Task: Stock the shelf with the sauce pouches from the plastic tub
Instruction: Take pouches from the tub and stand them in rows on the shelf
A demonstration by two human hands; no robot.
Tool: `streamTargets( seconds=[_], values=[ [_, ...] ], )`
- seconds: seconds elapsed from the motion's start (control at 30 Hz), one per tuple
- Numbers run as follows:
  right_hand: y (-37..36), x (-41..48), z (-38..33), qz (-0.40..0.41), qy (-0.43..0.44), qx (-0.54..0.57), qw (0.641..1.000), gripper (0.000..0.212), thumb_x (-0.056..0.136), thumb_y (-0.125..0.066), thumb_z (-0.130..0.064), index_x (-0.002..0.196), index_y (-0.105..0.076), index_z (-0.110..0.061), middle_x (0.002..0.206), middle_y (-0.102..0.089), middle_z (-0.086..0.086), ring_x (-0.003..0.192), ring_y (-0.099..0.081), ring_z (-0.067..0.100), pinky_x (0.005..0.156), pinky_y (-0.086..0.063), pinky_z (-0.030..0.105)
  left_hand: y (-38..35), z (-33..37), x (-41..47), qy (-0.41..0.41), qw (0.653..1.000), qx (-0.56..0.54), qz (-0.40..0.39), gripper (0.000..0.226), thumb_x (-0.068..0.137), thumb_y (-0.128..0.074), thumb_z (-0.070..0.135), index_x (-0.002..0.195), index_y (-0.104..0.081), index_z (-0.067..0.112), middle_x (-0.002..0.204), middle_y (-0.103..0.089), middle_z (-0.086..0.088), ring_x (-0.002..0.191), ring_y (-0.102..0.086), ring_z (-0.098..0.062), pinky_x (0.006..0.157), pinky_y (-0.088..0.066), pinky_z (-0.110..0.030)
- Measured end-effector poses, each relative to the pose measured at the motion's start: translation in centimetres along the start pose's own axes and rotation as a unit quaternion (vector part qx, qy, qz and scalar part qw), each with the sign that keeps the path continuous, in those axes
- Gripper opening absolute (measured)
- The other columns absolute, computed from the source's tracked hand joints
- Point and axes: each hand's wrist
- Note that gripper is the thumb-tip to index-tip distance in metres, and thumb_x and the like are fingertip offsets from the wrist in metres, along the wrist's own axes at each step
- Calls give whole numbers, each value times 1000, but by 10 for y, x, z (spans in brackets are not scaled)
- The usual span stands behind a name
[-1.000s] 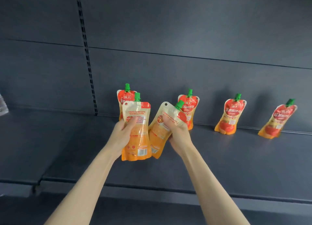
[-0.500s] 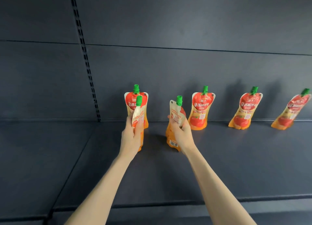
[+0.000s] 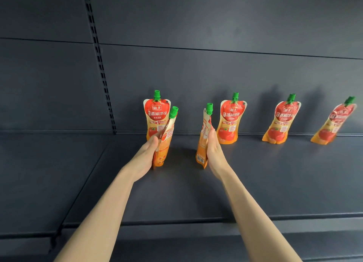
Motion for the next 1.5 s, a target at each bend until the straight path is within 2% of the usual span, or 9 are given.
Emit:
streamTargets(
  seconds=[0.13, 0.3, 0.37, 0.5, 0.7, 0.97, 1.07, 1.27, 1.5],
  values=[
    [-2, 2, 3, 13, 6, 12, 1000, 74, 85, -27, -64, 149, -15, -32, 152, -26, -10, 138, -26, 5, 112, -23, 29, -2, 6, 4, -27, 999, 15, 42, 37, 77, -52, 55, 114, -50, 56, 117, -56, 35, 110, -51, 15, 87, -41, -13],
    [-3, 7, 8, 34, 43, -28, 998, 28, 98, -43, -39, 120, -43, -22, 103, -44, -7, 105, -40, 15, 92, -33, 28, -8, 7, 8, -69, 987, 33, 144, 44, 73, -69, 57, 109, -57, 33, 69, -59, 22, 64, -57, 3, 71, -43, -13],
    [-6, 9, 8, 50, 17, -28, 998, 40, 93, -53, -38, 126, -41, -19, 115, -46, -3, 110, -47, 15, 93, -39, 28, -10, 5, 9, -67, 979, 9, 192, 63, 60, -76, 58, 109, -53, 25, 88, -65, 16, 77, -64, 1, 72, -47, -17],
    [-5, 9, 9, 23, -8, 15, 1000, 55, 84, -70, -30, 126, -35, -21, 119, -54, -3, 105, -57, 9, 75, -49, 18, -12, 1, 9, -49, 971, 27, 234, 54, 70, -81, 30, 110, -45, 27, 110, -61, 7, 100, -62, -9, 77, -49, -23],
    [3, 18, 16, 41, 13, -58, 997, 50, 77, -78, -16, 114, -44, -17, 109, -61, -3, 97, -62, 9, 77, -52, 20, -7, 0, 13, -75, 955, 61, 282, 47, 65, -85, 20, 95, -51, 33, 98, -66, 12, 88, -66, -5, 63, -50, -17],
    [-6, 40, 23, 72, 23, -102, 992, 48, 79, -75, -13, 116, -44, -15, 112, -59, -3, 102, -58, 13, 71, -45, 12, 1, -8, 16, -34, 972, 80, 218, 49, 71, -81, 18, 109, -53, 33, 105, -65, 13, 97, -62, -6, 77, -53, -26],
    [-9, 44, 27, 102, 22, -122, 987, 46, 81, -74, -14, 118, -46, -14, 114, -59, -3, 102, -56, 11, 76, -45, 16, 6, -9, 16, -35, 974, 84, 207, 46, 71, -81, 15, 106, -57, 35, 103, -67, 15, 97, -64, -7, 72, -53, -21],
    [-14, 60, 28, 121, 12, -136, 983, 49, 84, -71, -20, 126, -44, -15, 123, -60, 1, 111, -58, 17, 87, -46, 26, 5, -7, 31, -41, 964, 101, 241, 50, 73, -79, 17, 118, -56, 22, 113, -65, 2, 105, -62, -16, 87, -54, -38],
    [-13, 66, 36, 122, 11, -148, 981, 52, 86, -69, -22, 130, -42, -15, 126, -59, 3, 116, -57, 20, 91, -47, 30, 10, -10, 33, -29, 969, 90, 230, 55, 75, -78, 20, 123, -52, 23, 118, -62, 2, 109, -59, -17, 90, -52, -39]
  ],
)
Point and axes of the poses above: each hand's wrist, its own x-axis towards the middle knuckle, its own y-axis out of the back of the hand, z = x × y
